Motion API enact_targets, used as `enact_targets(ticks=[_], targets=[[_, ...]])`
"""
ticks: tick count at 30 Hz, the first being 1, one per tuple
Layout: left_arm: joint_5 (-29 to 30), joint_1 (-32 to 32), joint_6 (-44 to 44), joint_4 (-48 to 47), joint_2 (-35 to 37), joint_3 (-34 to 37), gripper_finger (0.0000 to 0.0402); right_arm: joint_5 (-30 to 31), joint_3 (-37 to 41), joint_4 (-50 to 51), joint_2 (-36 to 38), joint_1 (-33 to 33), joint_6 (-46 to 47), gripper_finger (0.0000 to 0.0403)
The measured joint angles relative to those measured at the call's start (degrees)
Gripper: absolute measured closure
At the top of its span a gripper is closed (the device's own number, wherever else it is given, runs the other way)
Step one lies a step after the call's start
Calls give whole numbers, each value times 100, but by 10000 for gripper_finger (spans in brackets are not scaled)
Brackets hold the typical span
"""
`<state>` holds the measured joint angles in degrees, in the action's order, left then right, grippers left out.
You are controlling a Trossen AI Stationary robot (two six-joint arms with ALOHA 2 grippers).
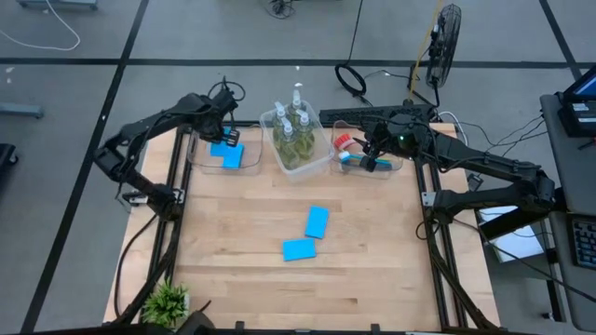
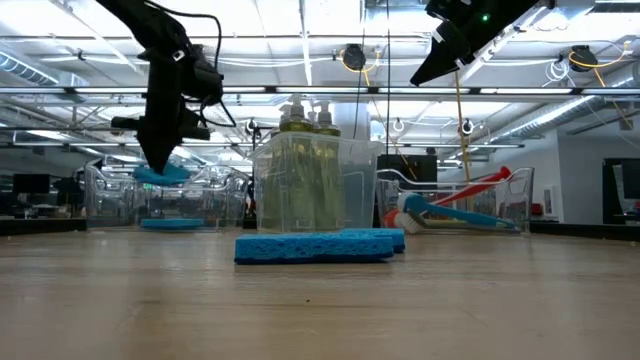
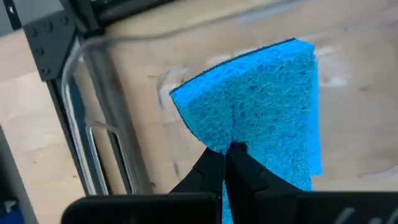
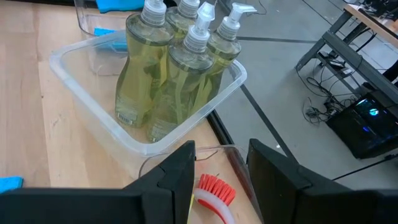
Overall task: Pick & Place Kitchen Sink Supplies
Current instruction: Put the sponge into the left transparent bin
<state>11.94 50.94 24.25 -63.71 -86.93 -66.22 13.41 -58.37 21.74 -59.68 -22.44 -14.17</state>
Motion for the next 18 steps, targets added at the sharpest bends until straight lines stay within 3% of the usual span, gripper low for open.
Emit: enact_targets(ticks=[13, 18], targets=[[41, 249, 74, 178, -141, 830, 400, 2, 0, -2, 0, 0, 0, 266], [58, 370, -4, 484, -138, 931, 379, 2, 0, -58, 0, 0, 0, 266]])
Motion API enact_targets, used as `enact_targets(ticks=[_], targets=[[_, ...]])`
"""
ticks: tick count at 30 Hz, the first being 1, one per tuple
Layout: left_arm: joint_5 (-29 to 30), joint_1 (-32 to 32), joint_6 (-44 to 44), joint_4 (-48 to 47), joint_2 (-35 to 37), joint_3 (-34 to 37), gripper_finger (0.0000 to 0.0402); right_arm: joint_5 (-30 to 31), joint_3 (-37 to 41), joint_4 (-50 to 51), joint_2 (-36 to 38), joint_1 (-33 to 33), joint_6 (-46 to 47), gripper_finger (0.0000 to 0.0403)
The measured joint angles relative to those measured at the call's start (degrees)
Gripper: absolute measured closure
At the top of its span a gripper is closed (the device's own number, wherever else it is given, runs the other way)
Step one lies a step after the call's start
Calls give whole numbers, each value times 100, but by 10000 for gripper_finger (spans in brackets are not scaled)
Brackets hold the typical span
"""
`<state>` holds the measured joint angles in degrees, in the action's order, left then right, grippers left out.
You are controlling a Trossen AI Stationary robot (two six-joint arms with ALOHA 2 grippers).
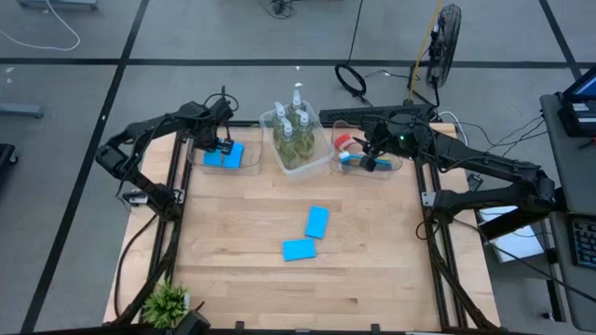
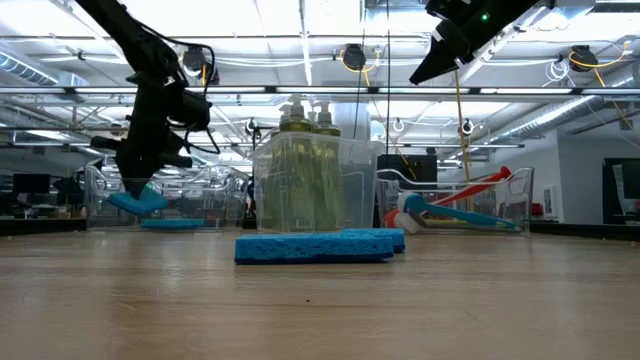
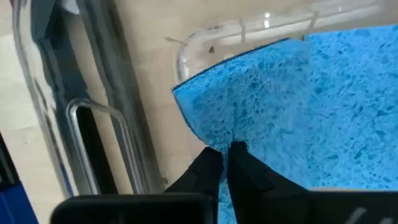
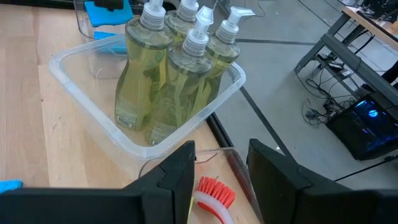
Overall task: Pick & Place Kitchen Sink Supplies
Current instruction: Put the sponge into the left transparent bin
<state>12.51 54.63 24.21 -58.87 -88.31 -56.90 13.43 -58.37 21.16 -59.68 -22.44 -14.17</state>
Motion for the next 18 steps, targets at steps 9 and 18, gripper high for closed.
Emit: enact_targets(ticks=[9, 18], targets=[[98, 4, -332, 179, 0, 0, 310, 0, 0, 10, 0, 0, 282, 266], [98, -3, -359, 174, 227, 0, 222, -5, 0, 11, 0, 1, 378, 266]])
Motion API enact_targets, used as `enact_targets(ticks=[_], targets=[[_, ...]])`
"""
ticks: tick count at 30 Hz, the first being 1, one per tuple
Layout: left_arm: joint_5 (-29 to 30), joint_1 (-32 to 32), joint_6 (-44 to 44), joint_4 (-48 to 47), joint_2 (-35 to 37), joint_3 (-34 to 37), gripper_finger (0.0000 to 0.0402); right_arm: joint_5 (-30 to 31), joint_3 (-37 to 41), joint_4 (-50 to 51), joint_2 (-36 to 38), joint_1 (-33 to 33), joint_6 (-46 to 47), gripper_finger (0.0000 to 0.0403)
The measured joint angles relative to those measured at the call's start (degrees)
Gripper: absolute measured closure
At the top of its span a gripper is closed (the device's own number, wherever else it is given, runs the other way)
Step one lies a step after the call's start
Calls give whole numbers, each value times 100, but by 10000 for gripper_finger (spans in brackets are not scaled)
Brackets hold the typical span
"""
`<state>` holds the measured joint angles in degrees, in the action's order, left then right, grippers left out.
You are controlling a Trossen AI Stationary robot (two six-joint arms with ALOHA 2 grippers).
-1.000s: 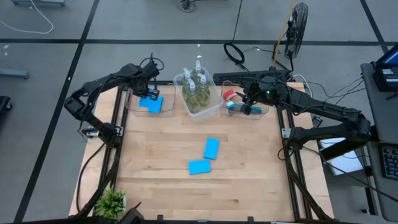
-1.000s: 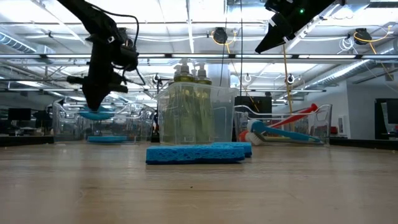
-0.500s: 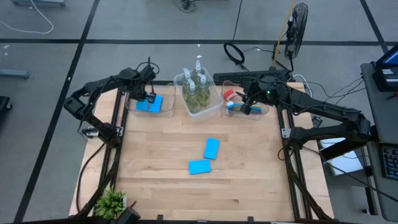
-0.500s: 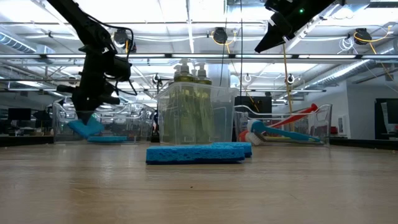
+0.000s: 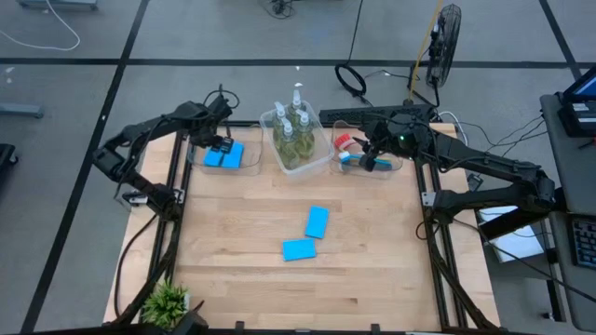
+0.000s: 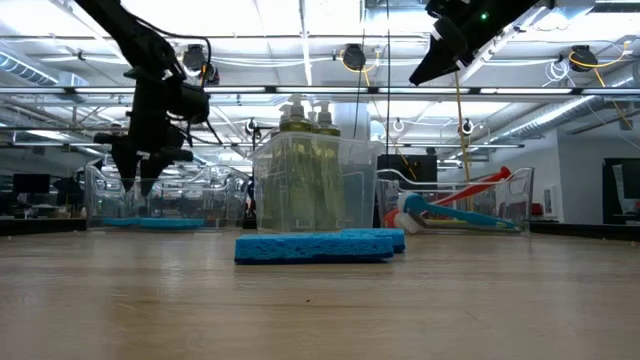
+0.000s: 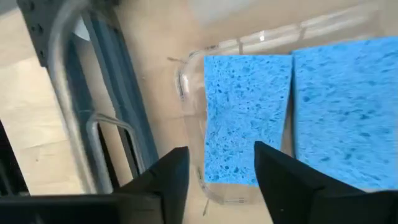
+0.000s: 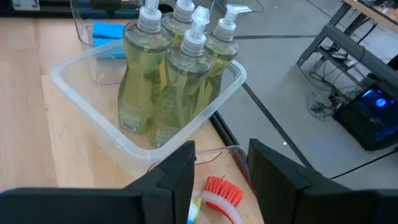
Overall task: Pick & Place Kitchen Sink Supplies
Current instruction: Put the sponge into the left transparent bin
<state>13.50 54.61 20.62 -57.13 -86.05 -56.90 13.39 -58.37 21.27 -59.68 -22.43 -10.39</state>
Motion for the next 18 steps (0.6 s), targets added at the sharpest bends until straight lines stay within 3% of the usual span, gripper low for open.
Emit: enact_targets(ticks=[7, 13, 18], targets=[[-314, -185, 44, -4, 861, -4, 182, -197, 0, 64, 0, 1, 961, 266], [-850, -712, 166, 25, 1880, -9, 172, -1223, 0, 268, 0, 3, 1750, 266], [-905, -1332, 420, 47, 2632, -9, 172, -2095, 0, 296, 0, 32, 2394, 266]])
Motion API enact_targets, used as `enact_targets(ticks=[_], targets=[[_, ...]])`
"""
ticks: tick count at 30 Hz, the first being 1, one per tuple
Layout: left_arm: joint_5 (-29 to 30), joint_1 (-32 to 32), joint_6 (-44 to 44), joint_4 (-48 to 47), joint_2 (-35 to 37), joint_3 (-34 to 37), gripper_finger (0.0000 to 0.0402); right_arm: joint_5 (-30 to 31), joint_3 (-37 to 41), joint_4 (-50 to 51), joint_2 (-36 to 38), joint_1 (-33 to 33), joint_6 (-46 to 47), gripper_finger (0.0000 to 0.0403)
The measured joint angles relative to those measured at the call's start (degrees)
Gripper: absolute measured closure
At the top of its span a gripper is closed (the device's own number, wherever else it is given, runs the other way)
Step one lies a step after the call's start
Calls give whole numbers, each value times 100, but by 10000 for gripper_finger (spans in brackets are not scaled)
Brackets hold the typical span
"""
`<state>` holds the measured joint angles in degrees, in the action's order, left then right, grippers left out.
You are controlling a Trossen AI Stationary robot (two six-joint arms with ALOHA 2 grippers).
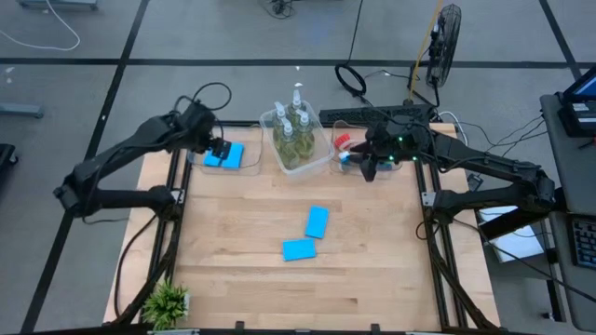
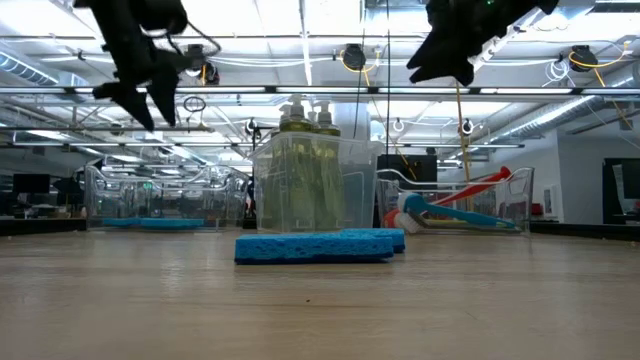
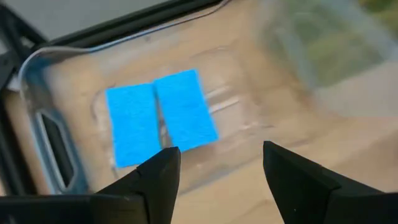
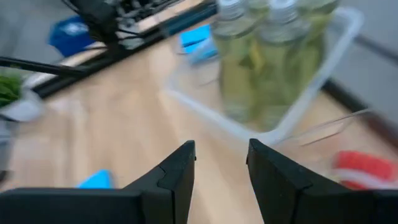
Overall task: Pick & Place Kitchen Sink Supplies
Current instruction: Put the sponge into the left transparent bin
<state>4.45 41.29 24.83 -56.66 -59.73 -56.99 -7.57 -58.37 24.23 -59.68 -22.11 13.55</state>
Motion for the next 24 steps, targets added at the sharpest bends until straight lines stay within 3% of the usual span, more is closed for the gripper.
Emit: enact_targets(ticks=[12, 24], targets=[[204, -1151, -101, 184, 1036, 0, 172, -103, -2, 13, -368, 841, 2185, 266], [671, -2089, -432, 471, 1259, 0, 172, 912, -2, 113, -1156, 2061, 4566, 266]])
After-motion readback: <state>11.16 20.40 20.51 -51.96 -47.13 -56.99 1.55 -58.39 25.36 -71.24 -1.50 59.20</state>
